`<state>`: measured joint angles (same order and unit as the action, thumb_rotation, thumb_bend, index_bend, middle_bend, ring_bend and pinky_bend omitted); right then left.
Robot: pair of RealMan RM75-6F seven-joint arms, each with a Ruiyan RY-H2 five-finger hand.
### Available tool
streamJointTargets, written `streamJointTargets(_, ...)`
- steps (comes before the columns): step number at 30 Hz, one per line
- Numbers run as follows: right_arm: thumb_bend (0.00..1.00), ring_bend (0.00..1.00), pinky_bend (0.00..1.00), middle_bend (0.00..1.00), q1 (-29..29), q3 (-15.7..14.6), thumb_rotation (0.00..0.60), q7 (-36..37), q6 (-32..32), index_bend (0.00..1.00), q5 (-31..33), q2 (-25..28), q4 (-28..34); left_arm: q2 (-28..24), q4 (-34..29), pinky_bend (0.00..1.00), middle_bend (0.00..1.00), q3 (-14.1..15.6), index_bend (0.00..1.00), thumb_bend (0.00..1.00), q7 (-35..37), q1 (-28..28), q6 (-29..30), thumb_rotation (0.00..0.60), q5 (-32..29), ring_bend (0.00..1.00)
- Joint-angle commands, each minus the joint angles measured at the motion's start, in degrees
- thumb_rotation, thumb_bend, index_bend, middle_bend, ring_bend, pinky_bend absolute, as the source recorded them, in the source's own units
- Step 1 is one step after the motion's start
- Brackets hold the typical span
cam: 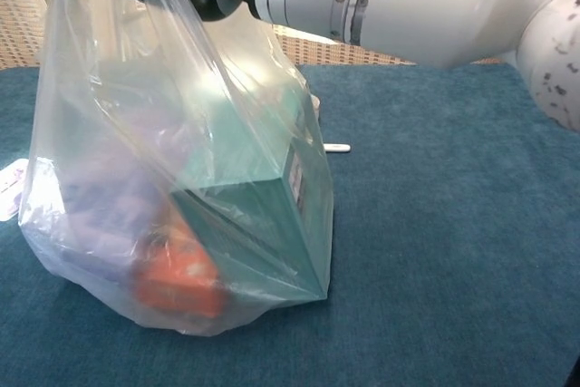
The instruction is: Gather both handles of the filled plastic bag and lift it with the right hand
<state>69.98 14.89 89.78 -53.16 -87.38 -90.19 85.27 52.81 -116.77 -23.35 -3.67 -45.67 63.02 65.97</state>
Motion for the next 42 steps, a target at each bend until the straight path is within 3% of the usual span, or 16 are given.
streamJointTargets(1,0.13,0.44,0.41,0.55,-0.1,0.1,0.600,0.5,0.8,0.51,0.4,0.2,0.1,-1.4,0.0,0.14,0.22,0.7,0.16,0.17,-0.6,0.8,-0.6,0.600,-0.6,0.20)
streamJointTargets(12,0.20,0.58,0.55,0.67,-0.1,0.4,0.600,3.7,3.0,0.61,0.7,0.5,-0.1,-6.5,1.4,0.11,0.16,3.1,0.12,0.12,-3.6,3.2,-2.3,0.600,-4.4,0.13)
streamJointTargets(20,0.21,0.60,0.55,0.68,-0.4,1.1,0.600,10.4,3.6,0.63,0.7,0.6,0.2,-9.5,2.5,0.10,0.16,3.7,0.16,0.12,-2.5,5.5,-2.4,0.600,-8.3,0.13)
streamJointTargets(27,0.21,0.61,0.55,0.68,-0.5,1.5,0.600,24.2,3.3,0.63,-0.9,1.7,-0.5,-8.8,5.3,0.10,0.16,5.2,0.17,0.12,-2.0,9.2,2.4,0.600,-5.5,0.13)
streamJointTargets(34,0.21,0.61,0.55,0.69,-0.4,1.9,0.600,35.9,2.4,0.63,-1.6,2.2,-2.0,-8.2,6.5,0.10,0.16,7.8,0.17,0.12,-4.0,14.0,9.5,0.600,1.2,0.13)
streamJointTargets(42,0.21,0.62,0.60,0.70,-0.5,2.9,0.600,44.9,1.9,0.65,-0.6,3.0,-3.1,-7.2,6.9,0.10,0.16,10.7,0.17,0.12,-6.7,18.8,15.7,0.600,7.4,0.13)
